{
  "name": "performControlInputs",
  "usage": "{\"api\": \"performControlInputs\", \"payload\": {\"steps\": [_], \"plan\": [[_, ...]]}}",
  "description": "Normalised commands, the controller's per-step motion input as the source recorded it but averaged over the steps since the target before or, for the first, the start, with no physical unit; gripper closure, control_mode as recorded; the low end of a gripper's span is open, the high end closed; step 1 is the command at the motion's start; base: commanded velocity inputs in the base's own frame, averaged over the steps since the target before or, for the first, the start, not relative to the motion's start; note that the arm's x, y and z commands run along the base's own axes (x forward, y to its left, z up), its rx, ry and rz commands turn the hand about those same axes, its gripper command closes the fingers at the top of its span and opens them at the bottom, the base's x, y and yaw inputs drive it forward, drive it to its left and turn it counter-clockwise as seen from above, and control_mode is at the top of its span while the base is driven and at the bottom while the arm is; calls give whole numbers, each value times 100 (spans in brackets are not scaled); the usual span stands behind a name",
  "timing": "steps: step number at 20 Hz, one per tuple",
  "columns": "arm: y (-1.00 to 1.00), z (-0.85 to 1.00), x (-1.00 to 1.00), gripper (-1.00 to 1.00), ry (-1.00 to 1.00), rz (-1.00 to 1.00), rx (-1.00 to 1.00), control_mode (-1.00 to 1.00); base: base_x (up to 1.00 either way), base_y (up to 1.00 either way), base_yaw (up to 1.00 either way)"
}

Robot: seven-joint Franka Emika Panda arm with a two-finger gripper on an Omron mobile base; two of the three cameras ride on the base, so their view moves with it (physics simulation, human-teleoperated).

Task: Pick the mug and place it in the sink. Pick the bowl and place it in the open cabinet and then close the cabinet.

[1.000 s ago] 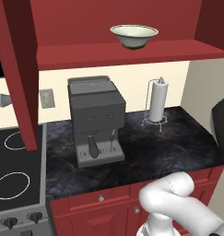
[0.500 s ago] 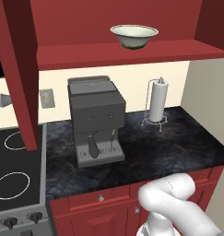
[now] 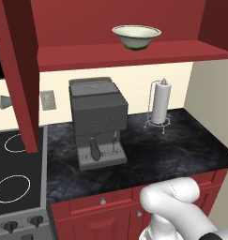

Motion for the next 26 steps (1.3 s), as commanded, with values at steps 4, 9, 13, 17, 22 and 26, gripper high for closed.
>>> {"api": "performControlInputs", "payload": {"steps": [4,9,13,17,22,26], "plan": [[-57,5,-8,-100,-12,1,2,-100,0,0,0],[-32,-4,1,-100,-13,0,3,-100,0,0,0],[-24,-1,28,-100,0,0,4,-100,0,0,0],[-14,0,62,-100,0,2,1,-100,0,0,0],[-28,0,55,-100,-2,2,0,-100,0,0,0],[-40,0,28,-100,-5,5,1,-100,0,0,0]]}}
